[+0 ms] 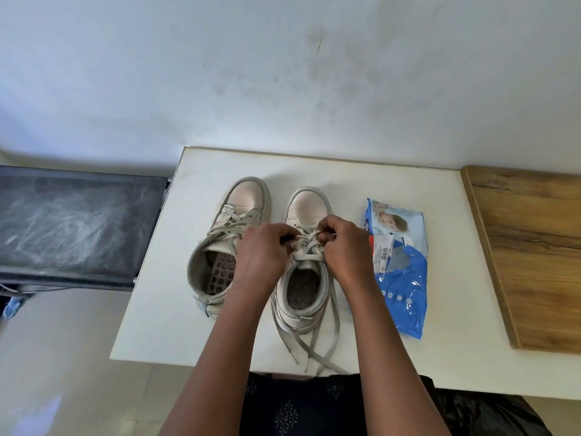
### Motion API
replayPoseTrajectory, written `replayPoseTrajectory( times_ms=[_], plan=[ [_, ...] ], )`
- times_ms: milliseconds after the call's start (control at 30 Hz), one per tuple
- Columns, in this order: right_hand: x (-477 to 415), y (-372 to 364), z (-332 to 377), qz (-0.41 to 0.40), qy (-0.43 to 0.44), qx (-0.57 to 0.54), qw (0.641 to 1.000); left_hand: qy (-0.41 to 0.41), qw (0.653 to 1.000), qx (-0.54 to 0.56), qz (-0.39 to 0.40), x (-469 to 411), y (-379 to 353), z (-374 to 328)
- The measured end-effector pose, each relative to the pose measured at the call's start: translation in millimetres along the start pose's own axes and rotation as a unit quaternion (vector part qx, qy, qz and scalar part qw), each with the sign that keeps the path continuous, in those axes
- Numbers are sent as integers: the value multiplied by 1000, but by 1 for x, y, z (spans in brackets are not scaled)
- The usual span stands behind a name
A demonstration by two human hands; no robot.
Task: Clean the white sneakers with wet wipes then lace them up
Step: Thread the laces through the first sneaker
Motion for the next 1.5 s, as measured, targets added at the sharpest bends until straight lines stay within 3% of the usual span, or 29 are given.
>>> replayPoseTrajectory(
  times_ms=[233,400,600,767,867,967,1133,1300,1500],
  plan=[
    [0,3,0,-10,-6,-33,999,10,997,-67,-21,-2,1,-6],
    [8,15,0,-70,-15,-33,997,34,999,-4,-23,3,5,-1],
    [14,13,3,35,-20,-87,995,47,997,57,4,8,8,9],
    [15,3,17,49,55,1,997,38,997,63,8,11,7,7],
    [23,7,26,1,95,-42,995,30,997,64,2,10,7,6],
    [23,18,21,-42,68,-98,992,25,997,70,12,10,4,7],
    [17,19,0,-2,-39,-76,996,20,996,77,25,11,0,5],
    [11,12,10,25,3,-19,999,22,996,86,24,10,-2,5],
    [10,8,9,-36,-16,-22,999,21,994,100,24,9,-6,6]
  ],
)
Point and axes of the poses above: each hand's wrist, its own x-axis away from the middle knuckle, its own y-axis out of the back of the hand, z = x × y, the point moved 6 cm from there along -x, towards the middle knuckle, and after that the axes turned 11 degrees about -x, right-handed, at the moved point
